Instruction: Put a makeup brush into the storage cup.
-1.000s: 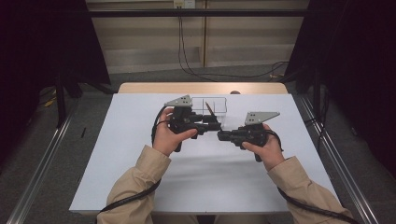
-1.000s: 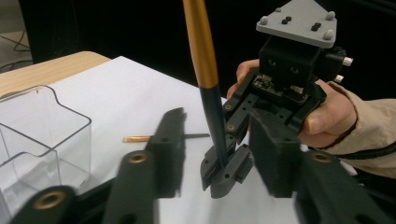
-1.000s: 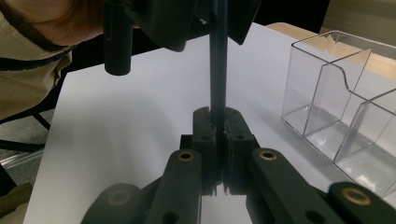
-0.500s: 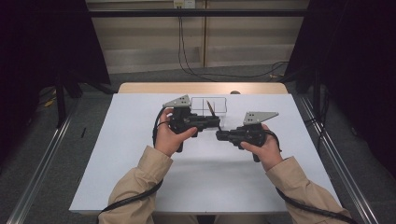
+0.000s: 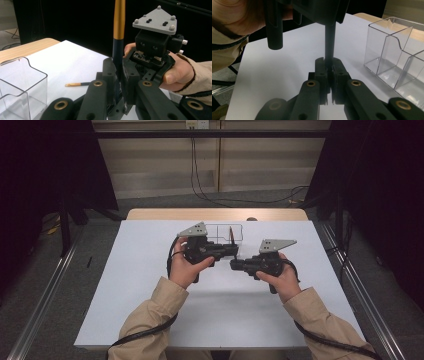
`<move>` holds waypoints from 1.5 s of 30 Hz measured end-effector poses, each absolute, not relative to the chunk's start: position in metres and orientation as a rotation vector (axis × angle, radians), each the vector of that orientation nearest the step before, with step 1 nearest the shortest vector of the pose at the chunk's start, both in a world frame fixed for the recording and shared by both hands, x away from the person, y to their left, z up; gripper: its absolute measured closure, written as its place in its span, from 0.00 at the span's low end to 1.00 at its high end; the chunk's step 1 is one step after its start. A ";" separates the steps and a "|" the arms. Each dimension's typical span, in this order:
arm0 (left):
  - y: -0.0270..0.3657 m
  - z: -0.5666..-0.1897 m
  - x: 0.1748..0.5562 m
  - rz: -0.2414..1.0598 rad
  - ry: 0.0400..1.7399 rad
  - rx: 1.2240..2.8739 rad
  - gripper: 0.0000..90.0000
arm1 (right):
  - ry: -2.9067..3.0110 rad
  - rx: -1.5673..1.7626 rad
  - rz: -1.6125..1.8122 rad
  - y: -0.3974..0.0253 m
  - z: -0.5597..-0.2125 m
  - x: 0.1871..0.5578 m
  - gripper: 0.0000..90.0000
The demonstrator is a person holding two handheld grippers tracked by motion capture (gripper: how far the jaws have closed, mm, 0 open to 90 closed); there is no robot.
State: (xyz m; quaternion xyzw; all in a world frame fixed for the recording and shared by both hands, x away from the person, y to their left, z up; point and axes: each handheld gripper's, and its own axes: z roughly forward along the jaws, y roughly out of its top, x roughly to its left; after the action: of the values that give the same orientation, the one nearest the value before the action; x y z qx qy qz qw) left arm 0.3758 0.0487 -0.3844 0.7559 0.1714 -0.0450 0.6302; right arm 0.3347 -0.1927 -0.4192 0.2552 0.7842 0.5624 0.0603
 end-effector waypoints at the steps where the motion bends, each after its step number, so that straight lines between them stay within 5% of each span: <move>1: 0.049 -0.384 0.376 -0.103 0.396 1.731 0.92 | 2.374 0.774 1.702 -0.193 -0.419 0.335 0.95; 14: 0.048 -0.385 0.376 -0.100 0.391 1.735 0.93 | 2.370 0.773 1.702 -0.191 -0.420 0.334 0.93; 24: 0.053 -0.382 0.376 -0.081 0.402 1.740 0.93 | 2.356 0.817 1.722 -0.194 -0.420 0.333 0.57; 31: 0.059 -0.381 0.377 -0.064 0.413 1.748 0.93 | 2.351 0.861 1.729 -0.199 -0.417 0.334 0.24; 45: 0.064 -0.381 0.378 -0.045 0.422 1.755 0.93 | 2.280 0.855 1.734 -0.207 -0.408 0.334 0.14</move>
State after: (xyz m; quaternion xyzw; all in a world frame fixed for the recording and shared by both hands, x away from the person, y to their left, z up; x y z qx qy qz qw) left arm 0.3778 0.0642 -0.3809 0.7630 0.1836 -0.0197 0.6195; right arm 0.3344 -0.2071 -0.4084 0.2852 0.7606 0.5783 0.0760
